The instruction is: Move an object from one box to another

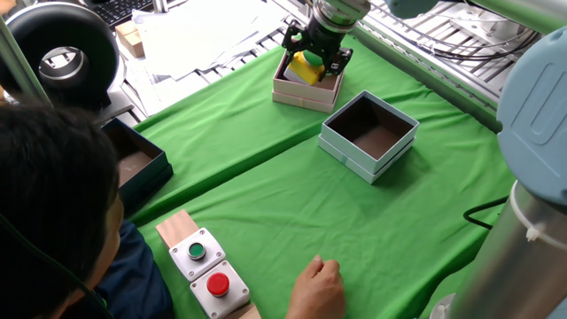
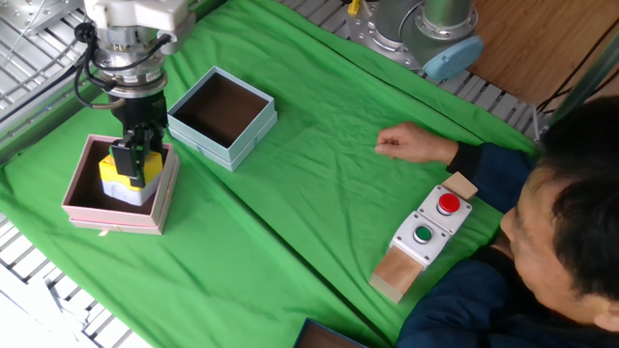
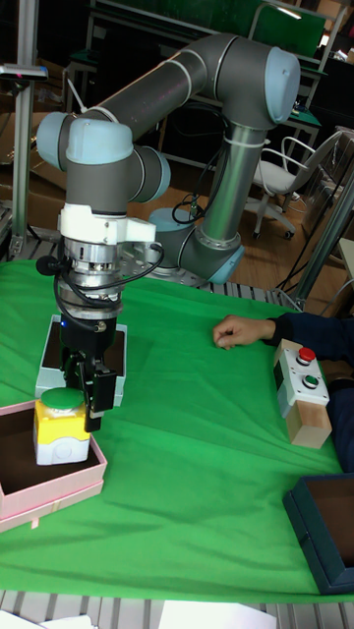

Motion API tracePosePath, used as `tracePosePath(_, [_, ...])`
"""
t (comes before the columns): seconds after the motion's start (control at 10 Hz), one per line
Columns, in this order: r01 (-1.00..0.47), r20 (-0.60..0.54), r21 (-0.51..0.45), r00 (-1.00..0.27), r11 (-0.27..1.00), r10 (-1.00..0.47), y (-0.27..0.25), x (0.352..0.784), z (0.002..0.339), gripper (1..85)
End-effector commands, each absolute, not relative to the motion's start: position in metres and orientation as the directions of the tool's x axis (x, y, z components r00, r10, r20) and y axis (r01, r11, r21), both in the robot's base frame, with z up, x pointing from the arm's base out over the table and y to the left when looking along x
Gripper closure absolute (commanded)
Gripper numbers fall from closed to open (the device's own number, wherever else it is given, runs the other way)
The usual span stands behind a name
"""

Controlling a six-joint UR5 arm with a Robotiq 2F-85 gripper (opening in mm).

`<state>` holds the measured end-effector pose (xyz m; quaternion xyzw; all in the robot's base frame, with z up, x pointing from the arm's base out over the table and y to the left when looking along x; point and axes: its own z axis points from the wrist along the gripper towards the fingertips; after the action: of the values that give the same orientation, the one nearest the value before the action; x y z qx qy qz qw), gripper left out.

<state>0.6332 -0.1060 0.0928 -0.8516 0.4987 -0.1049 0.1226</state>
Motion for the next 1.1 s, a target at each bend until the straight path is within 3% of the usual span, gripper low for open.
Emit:
tracePosePath(0.0, [-0.83,0.042,-0.318,0.471,-0.459,-0.881,-0.105,0.633,0.094,47.7])
tracePosePath(0.4, [-0.831,0.034,-0.317,0.472,-0.457,-0.881,-0.103,0.632,0.094,48.3])
tracePosePath(0.5, [-0.835,0.026,-0.326,0.461,-0.443,-0.887,-0.101,0.633,0.095,58.7])
tracePosePath(0.6, [-0.838,0.017,-0.35,0.442,-0.419,-0.897,-0.098,0.638,0.097,84.7])
tracePosePath(1.0, [-0.849,-0.036,-0.317,0.456,-0.423,-0.889,-0.089,0.624,0.094,84.7])
